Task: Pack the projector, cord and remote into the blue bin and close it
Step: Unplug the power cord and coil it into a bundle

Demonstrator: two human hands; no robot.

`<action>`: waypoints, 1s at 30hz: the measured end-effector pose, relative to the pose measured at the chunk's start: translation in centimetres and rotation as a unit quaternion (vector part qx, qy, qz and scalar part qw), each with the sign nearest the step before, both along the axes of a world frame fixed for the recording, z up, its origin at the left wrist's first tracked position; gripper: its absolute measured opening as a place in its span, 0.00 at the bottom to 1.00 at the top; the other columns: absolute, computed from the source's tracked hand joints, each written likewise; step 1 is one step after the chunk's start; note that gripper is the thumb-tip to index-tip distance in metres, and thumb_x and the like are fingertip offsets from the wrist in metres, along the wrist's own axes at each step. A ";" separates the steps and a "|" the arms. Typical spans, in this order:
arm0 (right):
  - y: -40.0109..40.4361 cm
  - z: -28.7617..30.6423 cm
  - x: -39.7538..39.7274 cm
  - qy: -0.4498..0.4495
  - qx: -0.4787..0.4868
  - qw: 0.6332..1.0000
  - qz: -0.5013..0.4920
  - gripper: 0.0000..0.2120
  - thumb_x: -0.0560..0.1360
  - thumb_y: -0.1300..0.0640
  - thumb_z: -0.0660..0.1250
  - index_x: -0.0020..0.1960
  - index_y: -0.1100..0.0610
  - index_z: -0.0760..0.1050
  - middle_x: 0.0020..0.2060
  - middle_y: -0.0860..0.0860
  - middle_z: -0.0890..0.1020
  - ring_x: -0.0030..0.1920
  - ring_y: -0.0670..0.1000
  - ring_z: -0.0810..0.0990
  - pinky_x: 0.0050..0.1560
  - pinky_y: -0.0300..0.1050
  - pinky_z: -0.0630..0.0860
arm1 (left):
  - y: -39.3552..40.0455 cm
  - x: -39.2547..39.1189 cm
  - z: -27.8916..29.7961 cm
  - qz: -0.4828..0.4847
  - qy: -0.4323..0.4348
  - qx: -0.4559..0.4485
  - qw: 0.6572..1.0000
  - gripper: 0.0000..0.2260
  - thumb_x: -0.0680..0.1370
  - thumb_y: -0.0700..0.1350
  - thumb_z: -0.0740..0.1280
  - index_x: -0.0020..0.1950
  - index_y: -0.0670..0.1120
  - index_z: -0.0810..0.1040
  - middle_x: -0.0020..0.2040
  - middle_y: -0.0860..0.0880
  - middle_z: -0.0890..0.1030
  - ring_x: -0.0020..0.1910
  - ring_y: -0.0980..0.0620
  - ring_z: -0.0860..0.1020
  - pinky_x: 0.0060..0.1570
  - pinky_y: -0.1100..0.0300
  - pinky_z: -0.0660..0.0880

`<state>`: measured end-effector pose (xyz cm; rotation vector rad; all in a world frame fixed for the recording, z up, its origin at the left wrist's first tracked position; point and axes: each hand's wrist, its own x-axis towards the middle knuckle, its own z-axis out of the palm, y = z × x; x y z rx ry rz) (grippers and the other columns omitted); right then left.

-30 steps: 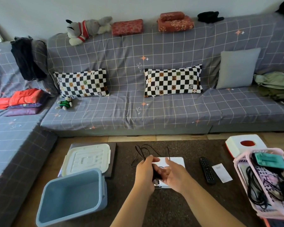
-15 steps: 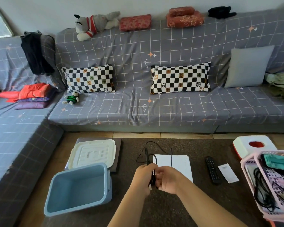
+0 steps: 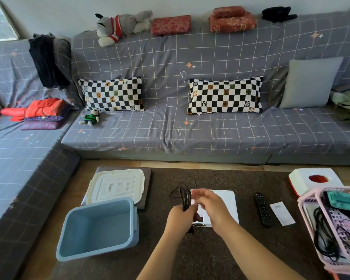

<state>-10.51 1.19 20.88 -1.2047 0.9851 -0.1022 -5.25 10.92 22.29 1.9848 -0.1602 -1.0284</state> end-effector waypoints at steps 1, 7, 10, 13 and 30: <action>-0.1 0.1 0.1 0.002 -0.038 0.999 0.008 0.16 0.75 0.65 0.58 0.50 0.47 0.79 0.58 0.48 0.79 0.60 0.50 0.74 0.55 0.44 0.69 | 0.0 -0.2 0.1 -0.012 -0.004 -0.009 1.000 0.17 0.77 0.52 0.64 0.30 0.48 0.78 0.27 0.53 0.78 0.30 0.54 0.75 0.36 0.60 0.71; -1.3 0.3 0.0 -0.015 -0.118 0.984 0.133 0.33 0.73 0.72 0.53 0.67 0.41 0.69 0.74 0.43 0.59 0.65 0.53 0.69 0.37 0.35 0.72 | 0.6 -0.6 1.1 -0.113 -0.007 -0.086 0.990 0.13 0.80 0.51 0.60 0.37 0.51 0.75 0.22 0.54 0.74 0.22 0.58 0.72 0.28 0.64 0.70; -1.7 0.9 0.3 -0.007 -0.044 0.978 0.205 0.20 0.75 0.63 0.60 0.61 0.44 0.75 0.66 0.58 0.73 0.49 0.54 0.73 0.40 0.39 0.71 | 1.1 -0.4 1.2 -0.122 -0.030 -0.100 0.987 0.12 0.78 0.52 0.62 0.37 0.55 0.79 0.22 0.53 0.70 0.22 0.57 0.68 0.27 0.63 0.67; -1.7 1.3 0.0 0.000 -0.030 0.972 0.235 0.12 0.72 0.55 0.65 0.55 0.50 0.78 0.51 0.56 0.82 0.49 0.52 0.76 0.52 0.45 0.71 | 1.3 0.0 1.3 -0.060 -0.053 -0.141 0.987 0.10 0.76 0.54 0.66 0.37 0.53 0.79 0.21 0.54 0.71 0.24 0.56 0.69 0.29 0.62 0.68; -0.8 2.9 0.4 0.030 -0.056 0.992 0.107 0.09 0.76 0.54 0.63 0.47 0.46 0.82 0.52 0.45 0.80 0.52 0.44 0.75 0.59 0.45 0.70 | 0.4 0.4 0.6 0.130 -0.049 -0.115 0.984 0.12 0.79 0.51 0.62 0.39 0.47 0.77 0.26 0.54 0.74 0.22 0.63 0.73 0.24 0.70 0.69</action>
